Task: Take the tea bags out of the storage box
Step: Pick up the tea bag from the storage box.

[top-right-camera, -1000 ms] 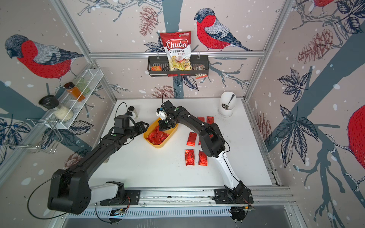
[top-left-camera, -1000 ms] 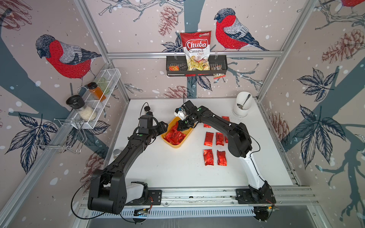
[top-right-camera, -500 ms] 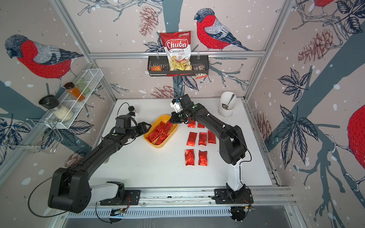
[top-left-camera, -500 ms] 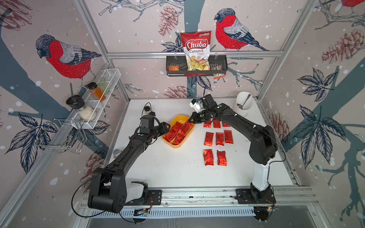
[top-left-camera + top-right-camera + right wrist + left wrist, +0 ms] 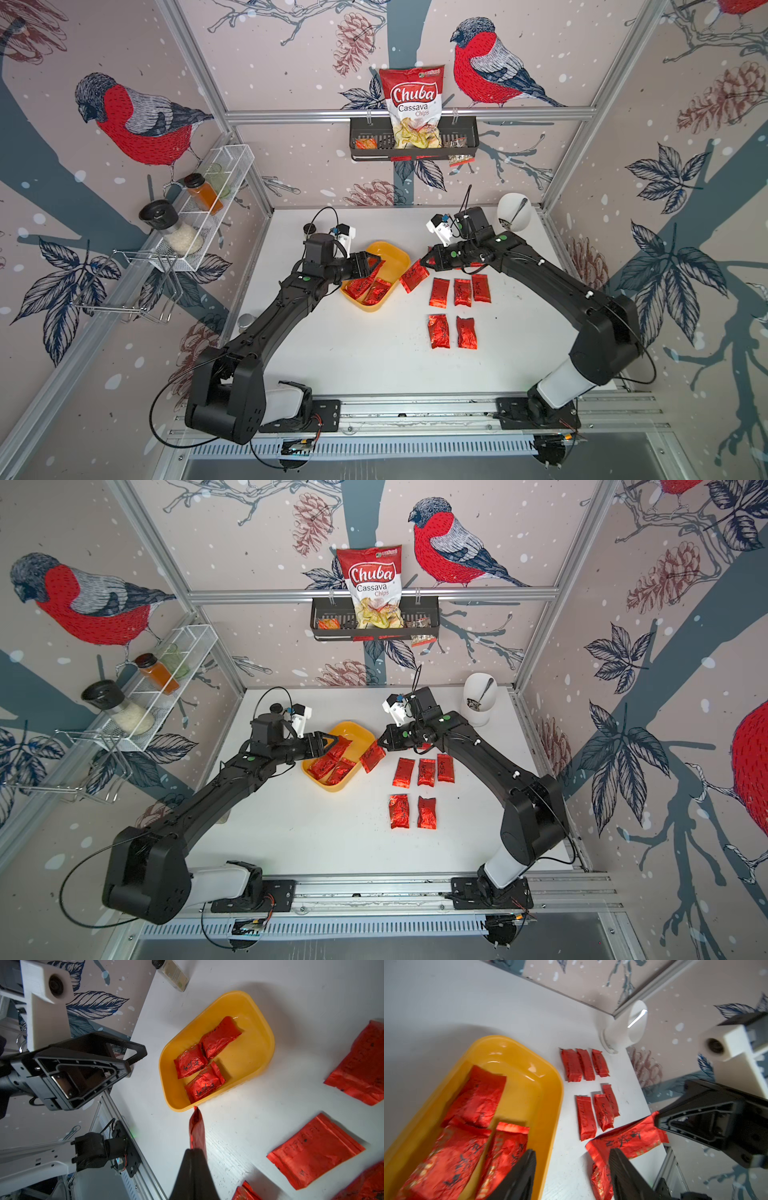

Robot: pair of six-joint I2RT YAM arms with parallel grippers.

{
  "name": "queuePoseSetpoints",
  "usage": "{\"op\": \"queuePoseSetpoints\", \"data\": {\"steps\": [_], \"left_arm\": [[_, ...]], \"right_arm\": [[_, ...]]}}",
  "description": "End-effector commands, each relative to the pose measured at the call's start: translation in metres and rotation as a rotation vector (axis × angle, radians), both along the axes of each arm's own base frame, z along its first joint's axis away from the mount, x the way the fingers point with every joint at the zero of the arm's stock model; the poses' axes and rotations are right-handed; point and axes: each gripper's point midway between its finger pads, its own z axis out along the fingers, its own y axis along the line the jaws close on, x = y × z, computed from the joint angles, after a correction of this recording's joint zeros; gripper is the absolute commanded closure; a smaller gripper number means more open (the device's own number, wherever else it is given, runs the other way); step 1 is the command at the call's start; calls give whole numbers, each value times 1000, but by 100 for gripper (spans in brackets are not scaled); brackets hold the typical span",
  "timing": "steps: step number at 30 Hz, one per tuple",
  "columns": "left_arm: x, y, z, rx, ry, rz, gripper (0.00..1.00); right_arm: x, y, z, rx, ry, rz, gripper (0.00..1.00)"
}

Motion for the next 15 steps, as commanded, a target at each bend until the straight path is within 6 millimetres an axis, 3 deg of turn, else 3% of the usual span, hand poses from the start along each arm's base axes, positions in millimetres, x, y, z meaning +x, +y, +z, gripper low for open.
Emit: {"op": "queuePoseSetpoints", "data": {"steps": [1, 7, 10, 15], "left_arm": [[-23, -29, 35, -104, -151, -231, 37], [-49, -51, 47, -205, -175, -399, 34], [-65, -72, 48, -203, -174, -496, 34], [-88, -99, 53, -210, -179, -624, 34]], "right_arm": [[-26, 0, 10, 56, 29, 72, 100], [-55, -2, 24, 108, 41, 137, 100], [-66, -2, 32, 143, 46, 171, 100], [-70, -4, 36, 157, 43, 176, 100]]}}
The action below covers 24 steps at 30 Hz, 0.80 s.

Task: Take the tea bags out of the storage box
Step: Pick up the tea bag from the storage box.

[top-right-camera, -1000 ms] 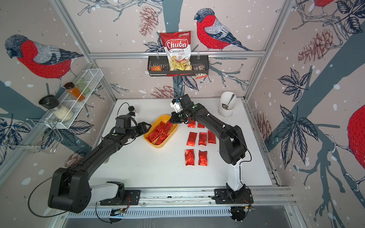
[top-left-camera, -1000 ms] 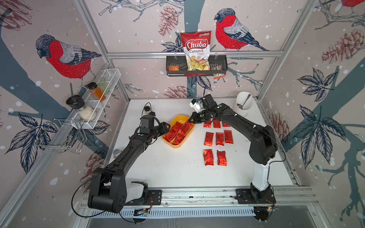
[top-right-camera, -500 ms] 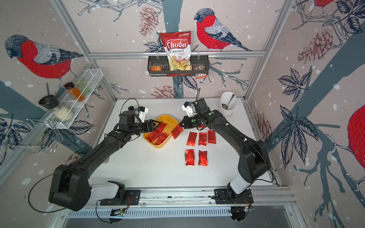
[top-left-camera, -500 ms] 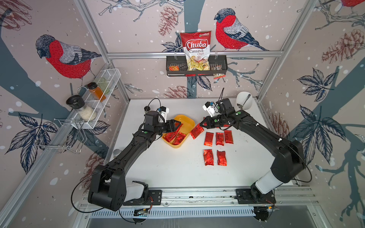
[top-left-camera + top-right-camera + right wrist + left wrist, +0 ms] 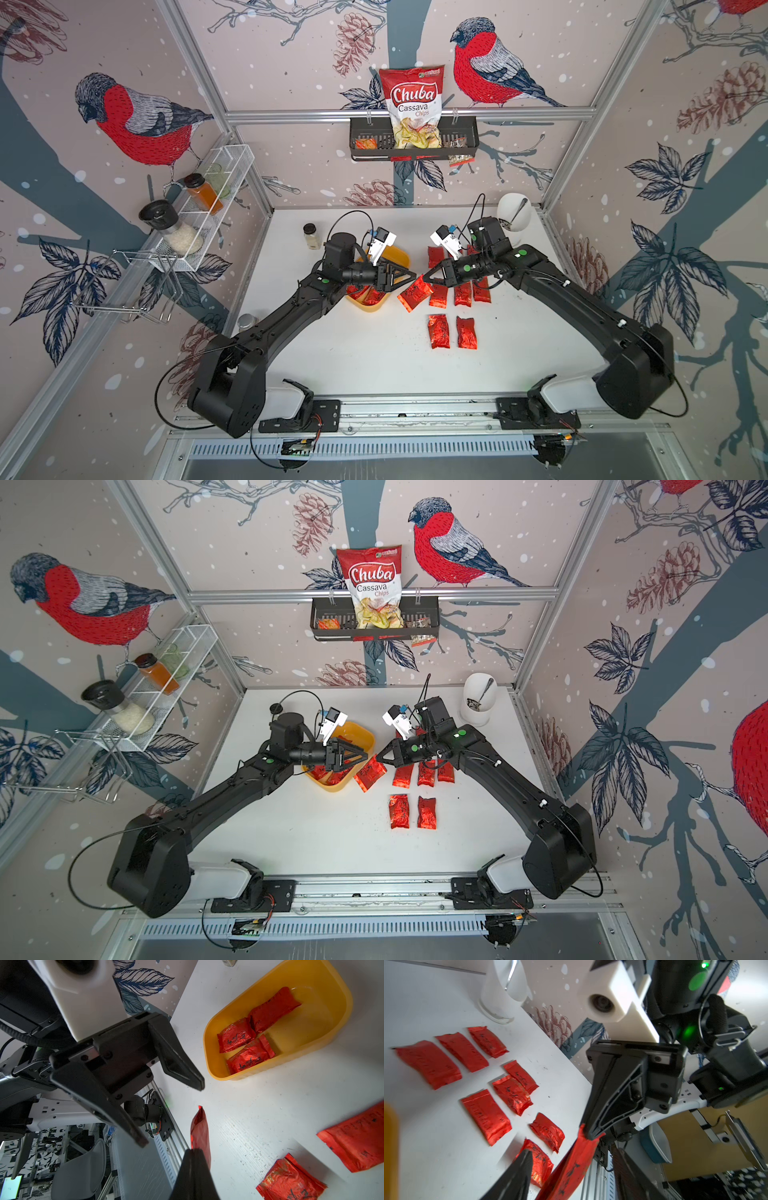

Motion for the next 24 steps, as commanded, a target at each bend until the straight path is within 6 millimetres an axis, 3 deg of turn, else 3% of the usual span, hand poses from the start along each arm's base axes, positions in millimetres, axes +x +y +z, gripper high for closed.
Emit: {"op": "queuePoseSetpoints", "data": {"steps": [1, 10, 18, 24], "left_arm": [[-12, -8, 11, -31, -53, -85, 35], [-28, -13, 13, -23, -52, -163, 41], [-37, -19, 7, -9, -30, -218, 62], [-36, -20, 5, -3, -23, -218, 72]], "right_arm": [[-7, 0, 7, 32, -2, 32, 100], [-13, 2, 15, 75, -3, 68, 100], [-9, -1, 22, 95, -1, 59, 100], [-6, -5, 26, 107, 1, 51, 100]]}}
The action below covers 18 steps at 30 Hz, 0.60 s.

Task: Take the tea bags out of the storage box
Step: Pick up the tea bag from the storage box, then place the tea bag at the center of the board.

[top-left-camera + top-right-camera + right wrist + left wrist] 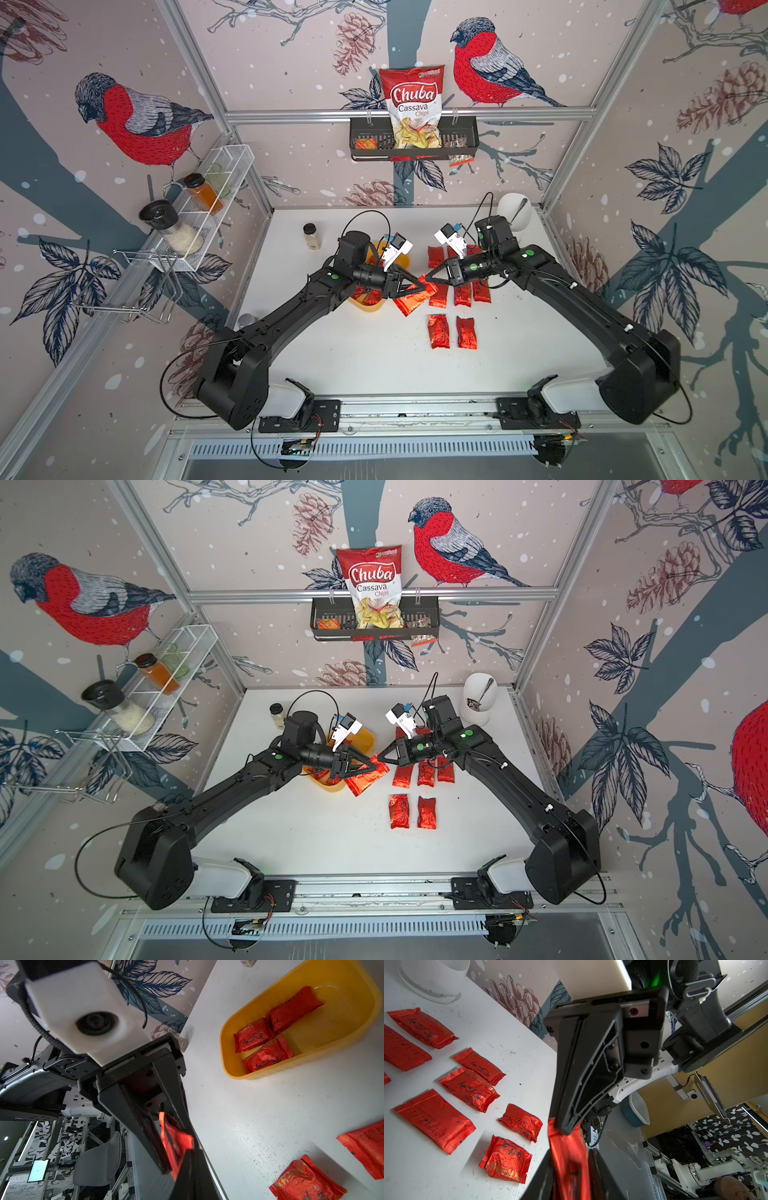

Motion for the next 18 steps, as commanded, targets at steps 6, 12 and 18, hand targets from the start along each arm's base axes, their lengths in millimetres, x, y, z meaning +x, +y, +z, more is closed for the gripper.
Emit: {"op": "queuePoseSetpoints", "data": {"steps": [6, 12, 18], "left_arm": [[4, -4, -7, 19, 20, -2, 86], [18, -8, -18, 48, 64, 60, 93], [17, -33, -38, 72, 141, 188, 91]], "right_arm": [[-1, 3, 10, 29, -27, 16, 98], [24, -18, 31, 63, -49, -131, 41], [64, -80, 72, 23, -199, -501, 35]]}}
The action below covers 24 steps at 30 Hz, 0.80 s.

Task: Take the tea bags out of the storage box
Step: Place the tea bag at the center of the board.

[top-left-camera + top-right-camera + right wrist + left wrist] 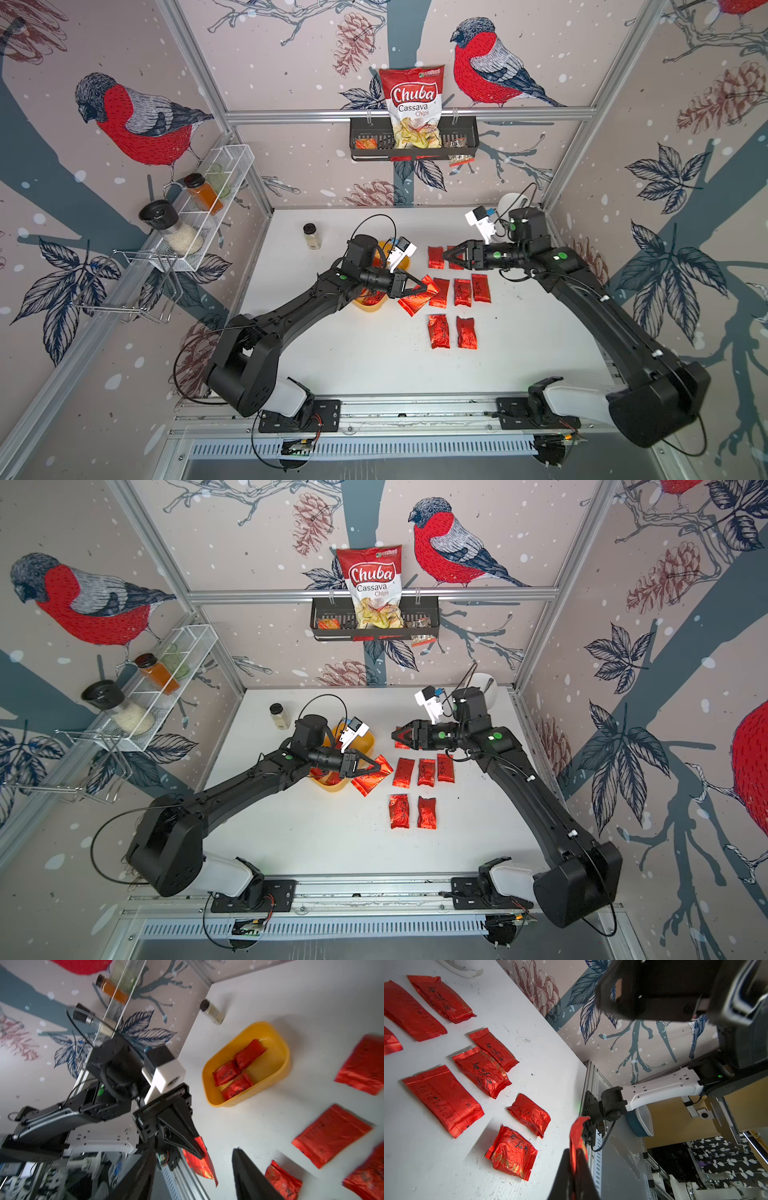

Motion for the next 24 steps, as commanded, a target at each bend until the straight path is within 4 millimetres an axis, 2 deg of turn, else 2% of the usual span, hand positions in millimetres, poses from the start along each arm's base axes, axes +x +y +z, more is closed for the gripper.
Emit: {"op": "queuePoseSetpoints", "data": {"steps": [1, 4, 7, 12, 17, 21, 24], "left_arm": [[6, -23, -2, -2, 11, 133, 91], [0, -52, -18, 21, 51, 298, 90], [-11, -79, -32, -19, 117, 410, 90], [-7, -118, -48, -61, 226, 509, 91], [3, -155, -62, -48, 253, 582, 91], [-1, -177, -90, -10, 303, 611, 91], [-6, -186, -110, 25, 341, 628, 90]], "right_arm": [[20, -27, 26, -18, -92, -213, 34], [15, -36, 49, 29, -141, -273, 33], [8, -38, 58, 75, -148, -290, 33], [-3, -40, 54, 129, -131, -297, 34], [-14, -38, 50, 133, -122, -275, 34], [-19, -42, 55, 128, -142, -278, 34], [-21, -42, 56, 125, -151, -275, 34]]}}
